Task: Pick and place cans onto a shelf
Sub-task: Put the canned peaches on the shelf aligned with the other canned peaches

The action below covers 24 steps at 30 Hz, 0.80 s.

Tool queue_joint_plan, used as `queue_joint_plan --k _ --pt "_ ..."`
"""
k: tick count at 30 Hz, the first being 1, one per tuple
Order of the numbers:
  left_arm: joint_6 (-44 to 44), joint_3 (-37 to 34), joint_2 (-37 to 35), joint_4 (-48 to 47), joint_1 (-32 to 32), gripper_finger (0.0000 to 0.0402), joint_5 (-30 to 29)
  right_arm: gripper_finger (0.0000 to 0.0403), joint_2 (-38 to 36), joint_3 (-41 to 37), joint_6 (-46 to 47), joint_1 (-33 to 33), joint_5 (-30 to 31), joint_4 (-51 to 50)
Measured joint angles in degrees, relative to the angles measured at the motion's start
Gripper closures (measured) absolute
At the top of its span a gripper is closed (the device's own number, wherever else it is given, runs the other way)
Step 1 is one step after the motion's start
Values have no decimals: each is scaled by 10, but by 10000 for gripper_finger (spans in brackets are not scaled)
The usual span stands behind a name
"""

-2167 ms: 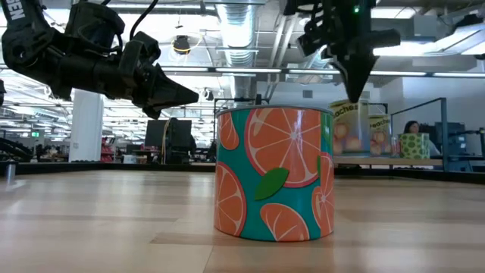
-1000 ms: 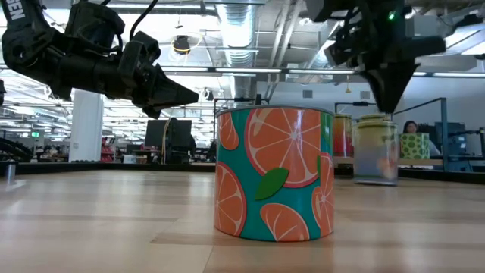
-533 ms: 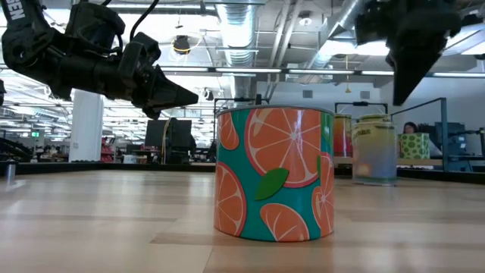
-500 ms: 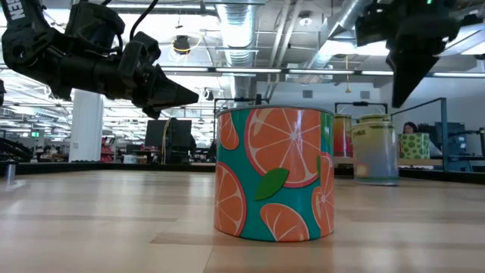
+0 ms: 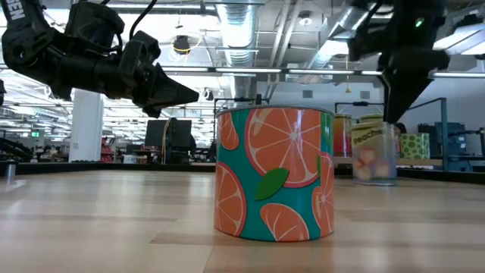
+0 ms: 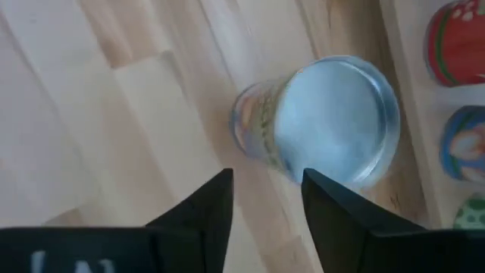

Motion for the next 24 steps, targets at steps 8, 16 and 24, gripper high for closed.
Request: queue_joint_plan --k 8,16,24 --pt "0 0 0 -3 0 395 0 235 57 2 -38 -45 11 13" --pt "0 0 0 -4 0 395 0 275 37 8 -33 -54 2 15" --pt "1 0 0 -4 0 395 0 265 17 23 117 -91 -16 21"
